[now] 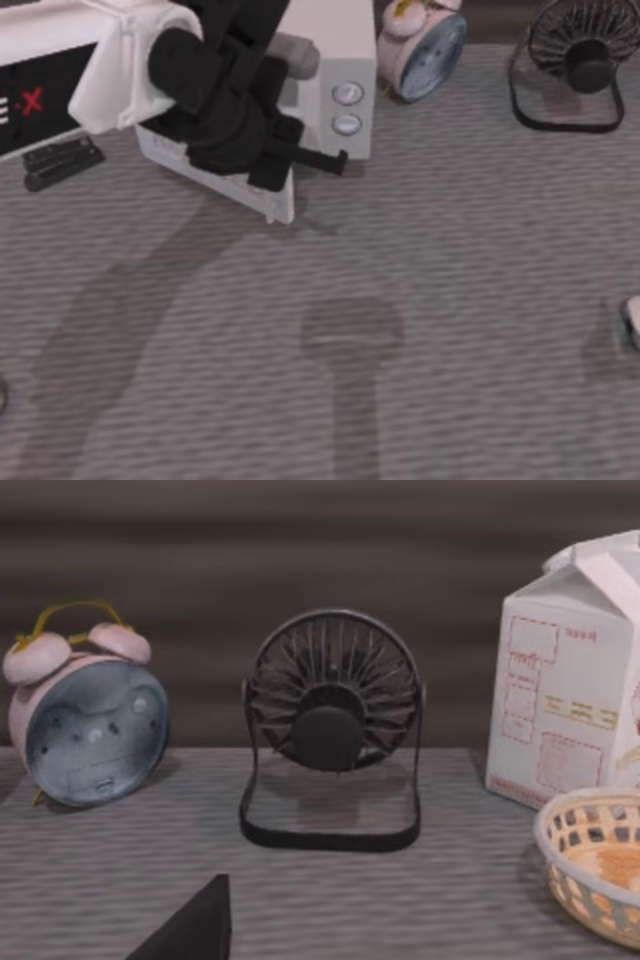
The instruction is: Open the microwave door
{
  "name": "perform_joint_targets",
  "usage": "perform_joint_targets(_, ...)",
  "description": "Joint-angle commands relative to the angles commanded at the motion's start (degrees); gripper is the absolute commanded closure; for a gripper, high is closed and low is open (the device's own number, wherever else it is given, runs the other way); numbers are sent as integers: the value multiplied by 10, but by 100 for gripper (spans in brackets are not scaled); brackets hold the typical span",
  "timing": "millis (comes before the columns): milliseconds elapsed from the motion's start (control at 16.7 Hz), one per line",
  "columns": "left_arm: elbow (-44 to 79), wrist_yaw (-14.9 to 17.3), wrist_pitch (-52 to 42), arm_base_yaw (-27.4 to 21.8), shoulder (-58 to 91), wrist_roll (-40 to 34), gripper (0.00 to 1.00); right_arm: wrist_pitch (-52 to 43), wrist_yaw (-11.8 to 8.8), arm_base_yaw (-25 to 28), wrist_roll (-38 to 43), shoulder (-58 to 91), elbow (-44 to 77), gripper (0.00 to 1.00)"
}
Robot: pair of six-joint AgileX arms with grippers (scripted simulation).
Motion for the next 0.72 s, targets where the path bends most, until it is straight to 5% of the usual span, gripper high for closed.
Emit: perform_joint_targets(720,-53,46,11,25,-44,79,100,0,0,0,0,0,0,0)
